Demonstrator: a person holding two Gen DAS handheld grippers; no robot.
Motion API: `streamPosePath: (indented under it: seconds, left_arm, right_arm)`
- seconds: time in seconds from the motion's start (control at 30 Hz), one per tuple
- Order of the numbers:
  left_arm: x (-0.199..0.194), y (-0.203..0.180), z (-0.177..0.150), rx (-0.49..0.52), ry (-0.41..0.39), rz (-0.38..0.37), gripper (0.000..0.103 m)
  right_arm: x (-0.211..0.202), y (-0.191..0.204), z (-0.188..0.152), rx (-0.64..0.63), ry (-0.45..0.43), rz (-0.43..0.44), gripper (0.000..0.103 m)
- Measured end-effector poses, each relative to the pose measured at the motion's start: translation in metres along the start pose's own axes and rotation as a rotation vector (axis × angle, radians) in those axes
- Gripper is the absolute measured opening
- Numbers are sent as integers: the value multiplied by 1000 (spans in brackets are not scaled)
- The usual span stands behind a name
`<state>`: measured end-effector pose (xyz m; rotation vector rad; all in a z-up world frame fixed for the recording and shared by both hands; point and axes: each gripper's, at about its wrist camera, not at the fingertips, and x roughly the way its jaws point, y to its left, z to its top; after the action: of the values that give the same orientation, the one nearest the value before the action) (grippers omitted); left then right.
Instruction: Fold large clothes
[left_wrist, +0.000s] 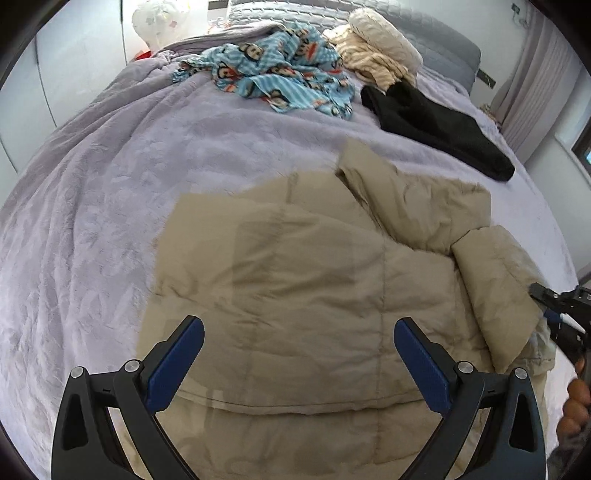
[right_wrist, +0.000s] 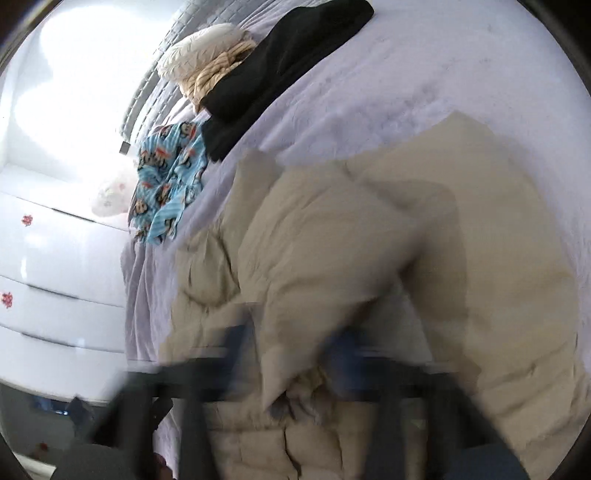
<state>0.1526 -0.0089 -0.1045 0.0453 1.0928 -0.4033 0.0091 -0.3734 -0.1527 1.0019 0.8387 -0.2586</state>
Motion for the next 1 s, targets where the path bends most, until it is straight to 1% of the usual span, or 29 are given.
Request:
streamPosePath:
  seconds: [0.03, 0.1, 0.17, 0.23, 0.27, 0.33, 0.37, 0.4, 0.47, 0.53, 0.57, 0.6, 0.67, 0.73, 0.77, 0.8, 0.83, 0.9, 0.97, 1.0]
  left_arm:
    - [-2, 4, 0, -6, -4, -4, 103]
    - [-5, 16, 1, -26, -7, -21, 103]
    - [-10, 31, 2, -60, -10, -42, 103]
    - [-14, 43, 2, -87, -20, -46, 103]
    - [-16, 49, 3, -103, -23, -49, 103]
    - [-18, 58, 4, -129, -17, -72, 103]
    - [-17, 61, 4, -138, -11, -87, 103]
    - [-16, 62, 4, -145, 3, -117, 103]
    - [-13, 60, 5, -146, 24, -160, 103]
    - [-6, 50, 5, -131, 53, -217, 103]
    - [-2, 43, 6, -119, 68, -245, 103]
    - [4, 34, 6, -102, 87, -282, 103]
    - [14, 18, 5, -73, 118, -332, 103]
    - [29, -4, 5, -44, 160, -387, 103]
    - [36, -15, 4, -32, 182, -415, 103]
    - [42, -24, 3, -25, 198, -426, 103]
    - [52, -34, 2, -17, 217, -426, 102]
    - [66, -50, 0, -3, 253, -429, 75]
    - [76, -62, 0, 3, 308, -446, 8]
    - [79, -67, 1, -4, 332, -467, 8]
  right_arm:
    - [3, 15, 2, -59, -14, 8, 12]
    - [7, 48, -2, -190, -8, 23, 12]
    - [17, 86, -17, -341, 22, 30, 12]
    - [33, 118, -41, -479, 69, 21, 12]
    - [44, 131, -54, -537, 94, 5, 14]
    - [67, 148, -80, -636, 159, -53, 20]
    - [80, 153, -93, -680, 195, -97, 34]
    - [92, 156, -106, -724, 227, -139, 47]
    - [98, 156, -122, -772, 259, -181, 50]
    - [88, 148, -127, -767, 271, -162, 55]
    - [78, 139, -125, -742, 282, -134, 60]
    - [68, 132, -121, -708, 288, -104, 63]
    - [46, 108, -112, -622, 298, -51, 63]
    - [27, 75, -100, -506, 309, -29, 63]
    - [18, 54, -92, -428, 308, -23, 63]
    - [11, 38, -85, -369, 304, -18, 64]
    - [1, 11, -76, -263, 292, -5, 65]
    - [-13, -30, -65, -97, 258, 5, 65]
    - [-21, -59, -55, 23, 221, 39, 65]
    - [-23, -72, -50, 77, 197, 64, 65]
